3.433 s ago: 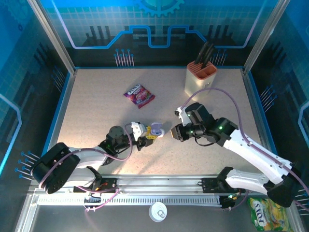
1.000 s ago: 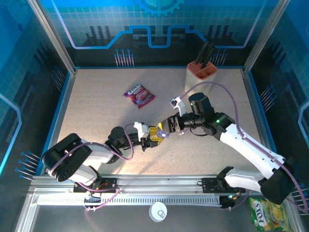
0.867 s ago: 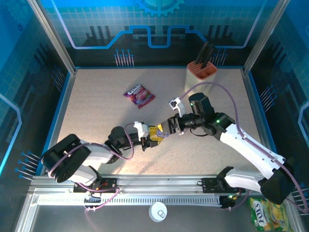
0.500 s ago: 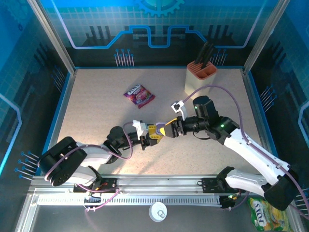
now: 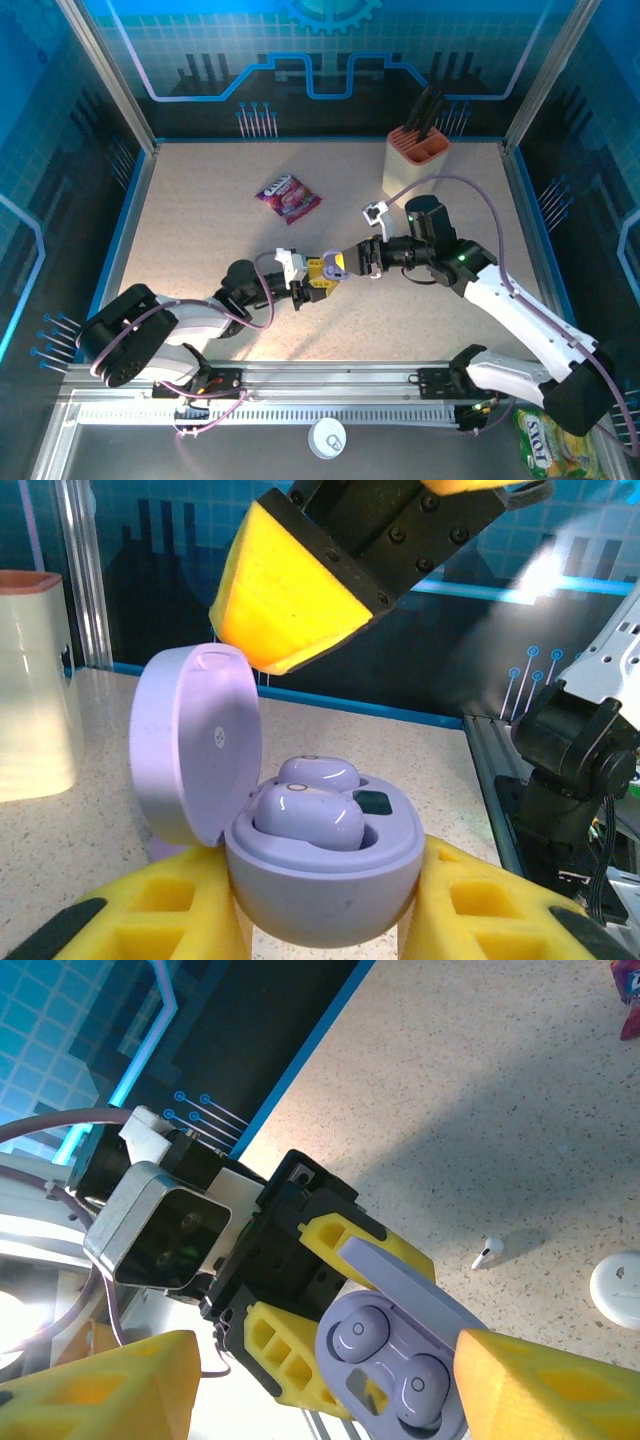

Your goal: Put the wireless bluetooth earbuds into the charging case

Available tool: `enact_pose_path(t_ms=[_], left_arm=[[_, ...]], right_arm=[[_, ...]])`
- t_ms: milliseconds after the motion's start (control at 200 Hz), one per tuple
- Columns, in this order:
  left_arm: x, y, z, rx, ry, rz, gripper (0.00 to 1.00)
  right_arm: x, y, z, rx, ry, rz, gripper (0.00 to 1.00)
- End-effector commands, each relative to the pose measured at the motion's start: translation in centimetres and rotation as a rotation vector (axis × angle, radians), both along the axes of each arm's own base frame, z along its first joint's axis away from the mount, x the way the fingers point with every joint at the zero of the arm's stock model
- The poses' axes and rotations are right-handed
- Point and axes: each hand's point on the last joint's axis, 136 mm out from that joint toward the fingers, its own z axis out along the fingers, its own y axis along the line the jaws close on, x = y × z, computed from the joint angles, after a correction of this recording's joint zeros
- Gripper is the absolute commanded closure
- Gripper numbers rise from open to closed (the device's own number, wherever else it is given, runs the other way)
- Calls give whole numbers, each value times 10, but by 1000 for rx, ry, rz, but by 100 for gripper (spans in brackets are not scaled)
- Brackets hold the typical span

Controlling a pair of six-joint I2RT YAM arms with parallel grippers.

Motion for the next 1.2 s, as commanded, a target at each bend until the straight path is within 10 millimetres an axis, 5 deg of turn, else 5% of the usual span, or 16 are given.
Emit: enact_pose_path(t_ms=[0, 315, 530, 775, 910, 1196], left_arm=[[-5, -4, 27, -45, -74, -31, 69], [2, -4, 28, -50, -79, 1, 69], [0, -5, 22, -40, -69, -15, 69], [-5, -6, 27, -53, -68, -42, 70], [-2, -4, 30, -63, -67, -20, 69], [16, 0, 30, -56, -14, 76, 69]], right_arm=[[-5, 9, 10, 16, -26, 53, 32], [-12, 2, 14, 19, -61, 43, 32], [-9, 8, 44, 109, -108, 42, 32], [10, 16, 9, -35, -47, 33, 32], [-7, 27, 9, -34, -73, 128, 33], [-24, 14, 14, 6, -91, 121, 35]])
